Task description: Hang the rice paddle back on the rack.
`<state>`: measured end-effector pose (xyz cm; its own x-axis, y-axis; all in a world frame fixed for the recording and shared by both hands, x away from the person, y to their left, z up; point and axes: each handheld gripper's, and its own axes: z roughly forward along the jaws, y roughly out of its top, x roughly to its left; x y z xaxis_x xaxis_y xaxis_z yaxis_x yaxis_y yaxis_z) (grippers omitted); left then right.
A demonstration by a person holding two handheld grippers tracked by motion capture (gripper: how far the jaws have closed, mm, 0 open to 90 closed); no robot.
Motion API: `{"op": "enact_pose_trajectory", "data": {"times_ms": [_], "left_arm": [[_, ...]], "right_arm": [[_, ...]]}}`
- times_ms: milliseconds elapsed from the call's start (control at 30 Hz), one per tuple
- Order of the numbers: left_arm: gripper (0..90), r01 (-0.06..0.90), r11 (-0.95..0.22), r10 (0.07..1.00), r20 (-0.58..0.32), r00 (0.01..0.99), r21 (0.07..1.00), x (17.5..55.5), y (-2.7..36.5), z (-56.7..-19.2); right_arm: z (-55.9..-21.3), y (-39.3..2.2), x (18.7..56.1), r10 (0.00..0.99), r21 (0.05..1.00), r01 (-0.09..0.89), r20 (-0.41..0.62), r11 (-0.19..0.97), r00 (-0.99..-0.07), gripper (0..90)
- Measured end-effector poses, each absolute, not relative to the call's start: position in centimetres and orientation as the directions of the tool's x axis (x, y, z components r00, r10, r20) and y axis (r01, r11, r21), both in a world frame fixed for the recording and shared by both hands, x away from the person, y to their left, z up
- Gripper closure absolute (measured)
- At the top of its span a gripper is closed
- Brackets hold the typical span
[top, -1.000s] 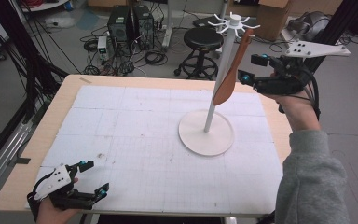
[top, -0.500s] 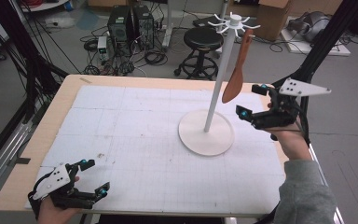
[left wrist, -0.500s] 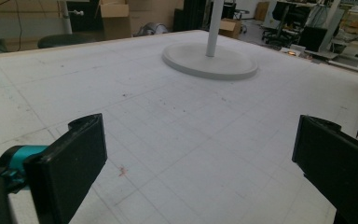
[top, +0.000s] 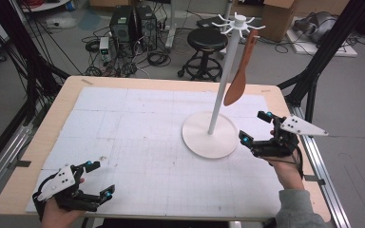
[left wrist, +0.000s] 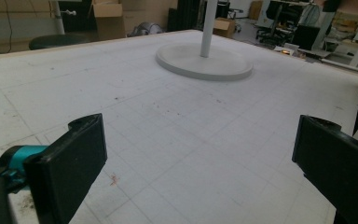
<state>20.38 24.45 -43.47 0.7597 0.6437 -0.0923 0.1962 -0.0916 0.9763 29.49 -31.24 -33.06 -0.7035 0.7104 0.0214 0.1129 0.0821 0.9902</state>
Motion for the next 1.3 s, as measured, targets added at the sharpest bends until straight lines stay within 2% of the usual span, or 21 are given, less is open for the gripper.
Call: {"op": "enact_pose_trajectory", "data": {"times_ms": [333,667,900,1300], "left_arm": [[3.4,0.196,-0.093,0.639,-0.092,0.763,0.976,20.6,24.2,-43.5],[3.4,0.196,-0.107,0.628,-0.086,0.773,0.975,21.0,23.9,-43.5],[3.4,0.191,-0.106,0.625,-0.084,0.776,0.976,21.1,23.8,-43.4],[3.4,0.184,-0.090,0.630,-0.087,0.771,0.979,21.2,24.1,-43.3]], "right_arm": [[-37.1,-31.7,28.3,0.698,0.985,0.168,0.085,0.052,-0.711,0.0],[-38.3,-31.7,26.9,0.704,0.979,0.190,0.080,0.080,-0.706,0.0],[-39.2,-32.0,25.3,0.698,0.978,0.205,0.117,0.044,-0.706,0.0],[-40.2,-31.4,23.1,0.685,0.968,0.223,0.086,0.114,-0.723,0.0]]}}
